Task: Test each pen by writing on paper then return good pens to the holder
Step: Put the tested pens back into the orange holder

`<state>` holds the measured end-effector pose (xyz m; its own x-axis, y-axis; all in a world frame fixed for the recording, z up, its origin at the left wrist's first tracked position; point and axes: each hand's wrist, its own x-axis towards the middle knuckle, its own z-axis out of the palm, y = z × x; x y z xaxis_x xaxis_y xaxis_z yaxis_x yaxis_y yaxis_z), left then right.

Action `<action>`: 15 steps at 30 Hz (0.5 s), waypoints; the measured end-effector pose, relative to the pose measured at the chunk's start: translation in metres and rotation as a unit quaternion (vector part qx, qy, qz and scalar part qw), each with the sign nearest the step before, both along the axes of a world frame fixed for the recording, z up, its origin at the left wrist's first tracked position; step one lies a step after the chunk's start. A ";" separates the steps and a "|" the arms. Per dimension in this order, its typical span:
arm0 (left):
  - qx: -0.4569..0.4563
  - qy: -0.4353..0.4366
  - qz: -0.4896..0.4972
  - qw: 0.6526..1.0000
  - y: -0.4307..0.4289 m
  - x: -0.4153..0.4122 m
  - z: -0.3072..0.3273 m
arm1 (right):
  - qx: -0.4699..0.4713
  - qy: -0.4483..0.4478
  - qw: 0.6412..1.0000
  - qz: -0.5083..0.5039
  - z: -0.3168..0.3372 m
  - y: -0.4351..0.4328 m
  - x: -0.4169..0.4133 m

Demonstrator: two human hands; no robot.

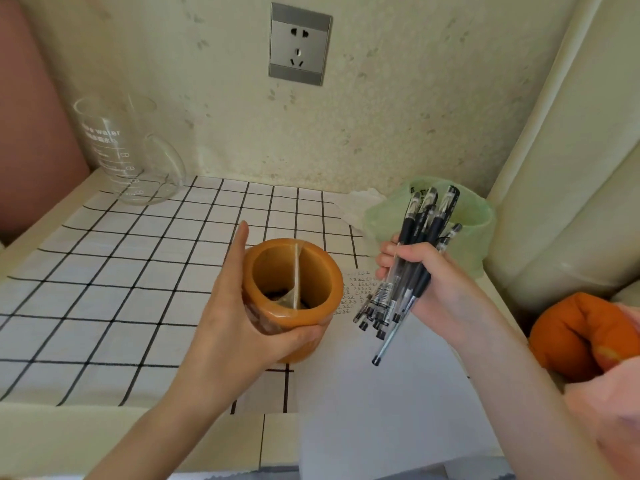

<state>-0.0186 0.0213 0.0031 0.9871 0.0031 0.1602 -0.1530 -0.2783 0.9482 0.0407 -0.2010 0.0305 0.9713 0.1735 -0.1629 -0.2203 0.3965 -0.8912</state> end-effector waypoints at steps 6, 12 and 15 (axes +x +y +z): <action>-0.005 0.003 0.015 1.000 -0.014 0.002 -0.006 | -0.121 -0.028 0.986 -0.109 -0.014 0.003 -0.003; 0.015 -0.007 0.020 1.000 -0.016 0.001 -0.012 | -0.243 -0.131 0.957 -0.088 -0.025 0.010 -0.012; 0.020 -0.009 0.019 1.000 -0.016 0.002 -0.013 | -0.272 -0.125 0.951 -0.075 -0.035 0.012 -0.015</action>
<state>-0.0165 0.0050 -0.0104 0.9835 0.0348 0.1778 -0.1574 -0.3216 0.9337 0.0255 -0.1891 -0.0048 0.9986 -0.0135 0.0512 0.0491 -0.1282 -0.9905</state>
